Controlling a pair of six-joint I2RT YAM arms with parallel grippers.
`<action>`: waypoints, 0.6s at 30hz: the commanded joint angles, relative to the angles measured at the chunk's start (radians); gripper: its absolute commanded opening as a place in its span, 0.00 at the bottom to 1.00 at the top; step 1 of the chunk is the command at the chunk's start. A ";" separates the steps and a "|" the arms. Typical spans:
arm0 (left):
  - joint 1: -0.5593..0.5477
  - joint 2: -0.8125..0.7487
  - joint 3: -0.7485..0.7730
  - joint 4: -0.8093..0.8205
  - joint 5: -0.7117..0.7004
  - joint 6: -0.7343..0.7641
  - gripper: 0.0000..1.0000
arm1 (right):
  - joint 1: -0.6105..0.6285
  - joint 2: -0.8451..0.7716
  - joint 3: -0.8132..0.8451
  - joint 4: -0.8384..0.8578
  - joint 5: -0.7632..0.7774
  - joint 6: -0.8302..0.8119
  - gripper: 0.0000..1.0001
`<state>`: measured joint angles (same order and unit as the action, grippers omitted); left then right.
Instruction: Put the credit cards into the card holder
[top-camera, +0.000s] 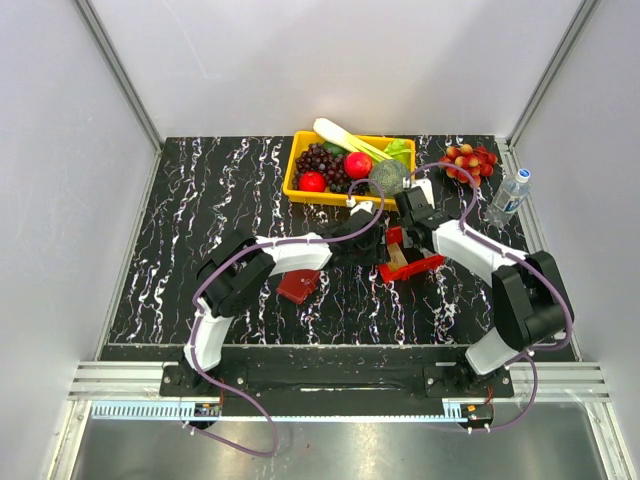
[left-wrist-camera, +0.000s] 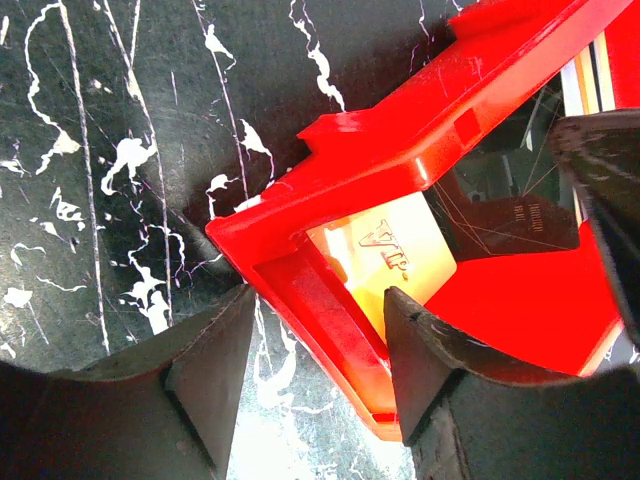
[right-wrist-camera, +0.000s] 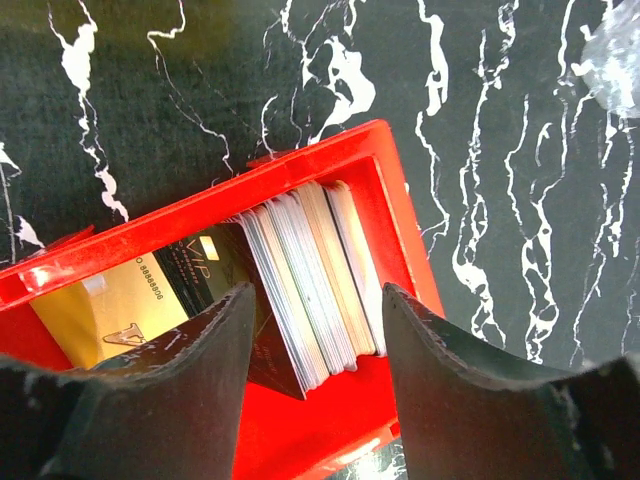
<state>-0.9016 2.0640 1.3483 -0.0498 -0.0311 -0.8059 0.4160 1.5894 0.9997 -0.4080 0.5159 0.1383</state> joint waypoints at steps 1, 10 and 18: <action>0.003 0.030 -0.006 -0.047 0.007 0.017 0.58 | -0.006 -0.072 0.005 0.026 0.041 0.001 0.58; 0.006 0.028 -0.009 -0.041 0.014 0.017 0.58 | -0.006 -0.049 0.008 0.041 -0.103 0.015 0.64; 0.004 0.028 -0.006 -0.039 0.020 0.019 0.58 | -0.006 0.026 0.017 0.044 -0.087 0.018 0.69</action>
<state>-0.8997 2.0644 1.3483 -0.0502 -0.0235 -0.8055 0.4156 1.5661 1.0000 -0.3840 0.4232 0.1436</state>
